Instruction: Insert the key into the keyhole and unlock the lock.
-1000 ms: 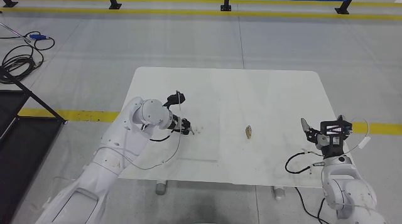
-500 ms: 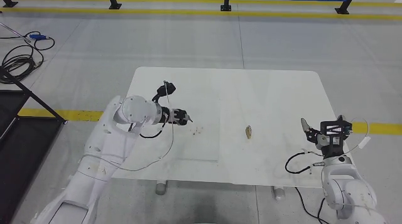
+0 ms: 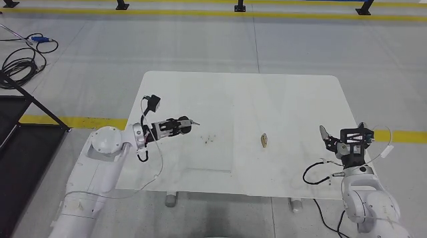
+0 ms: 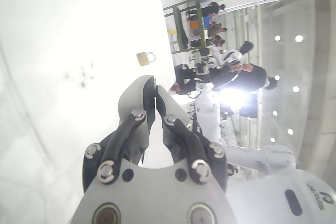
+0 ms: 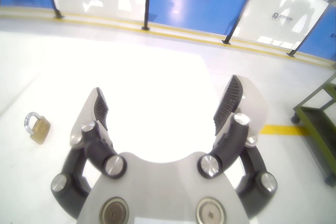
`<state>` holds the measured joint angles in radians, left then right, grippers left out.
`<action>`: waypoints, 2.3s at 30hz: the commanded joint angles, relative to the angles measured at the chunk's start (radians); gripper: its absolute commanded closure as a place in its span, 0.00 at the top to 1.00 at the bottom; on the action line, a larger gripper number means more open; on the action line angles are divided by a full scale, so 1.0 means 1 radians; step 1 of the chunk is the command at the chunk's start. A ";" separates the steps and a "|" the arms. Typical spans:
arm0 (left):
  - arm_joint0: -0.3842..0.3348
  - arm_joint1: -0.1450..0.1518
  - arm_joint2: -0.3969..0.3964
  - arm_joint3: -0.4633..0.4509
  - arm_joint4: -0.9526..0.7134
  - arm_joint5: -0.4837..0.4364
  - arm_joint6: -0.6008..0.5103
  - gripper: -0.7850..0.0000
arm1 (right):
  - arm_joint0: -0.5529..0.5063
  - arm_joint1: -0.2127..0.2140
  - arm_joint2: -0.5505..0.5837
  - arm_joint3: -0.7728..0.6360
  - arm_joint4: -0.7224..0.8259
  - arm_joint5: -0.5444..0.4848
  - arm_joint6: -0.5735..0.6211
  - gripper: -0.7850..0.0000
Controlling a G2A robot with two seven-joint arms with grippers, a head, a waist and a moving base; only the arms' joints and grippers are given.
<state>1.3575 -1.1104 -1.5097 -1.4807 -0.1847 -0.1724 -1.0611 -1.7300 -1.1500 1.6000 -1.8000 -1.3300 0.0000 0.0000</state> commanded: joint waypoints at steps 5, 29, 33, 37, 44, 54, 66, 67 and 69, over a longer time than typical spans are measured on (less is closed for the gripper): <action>0.026 -0.003 -0.002 0.042 -0.164 -0.083 -0.015 0.00 | 0.000 0.000 0.000 0.000 0.000 0.000 0.000 1.00; 0.023 -0.004 0.001 0.087 -0.309 -0.130 -0.079 0.00 | 0.017 -0.003 -0.017 -0.051 -0.012 -0.003 0.074 1.00; 0.023 -0.004 0.001 0.087 -0.309 -0.130 -0.079 0.00 | 0.025 -0.004 -0.036 -0.119 -0.004 -0.021 0.194 1.00; 0.023 -0.004 0.001 0.087 -0.309 -0.130 -0.079 0.00 | 0.069 -0.005 -0.065 -0.169 0.030 -0.053 0.380 1.00; 0.023 -0.004 0.001 0.087 -0.309 -0.130 -0.079 0.00 | 0.189 -0.010 -0.138 -0.157 0.143 -0.101 0.704 1.00; 0.023 -0.004 0.001 0.087 -0.309 -0.130 -0.079 0.00 | 0.371 -0.022 -0.236 -0.099 0.278 -0.042 1.039 1.00; 0.023 -0.004 0.001 0.087 -0.309 -0.130 -0.079 0.00 | 0.515 -0.043 -0.413 -0.013 0.344 0.036 1.284 1.00; 0.023 -0.004 0.001 0.087 -0.309 -0.130 -0.079 0.00 | 0.525 -0.046 -0.426 -0.003 0.344 0.054 1.295 1.00; 0.023 -0.004 0.001 0.087 -0.309 -0.130 -0.079 0.00 | 0.534 -0.049 -0.432 0.011 0.360 0.089 1.304 1.00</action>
<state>1.3804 -1.1144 -1.5090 -1.3938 -0.4933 -0.3023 -1.1406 -1.1985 -1.1980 1.1695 -1.7934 -0.9758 0.0756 1.3016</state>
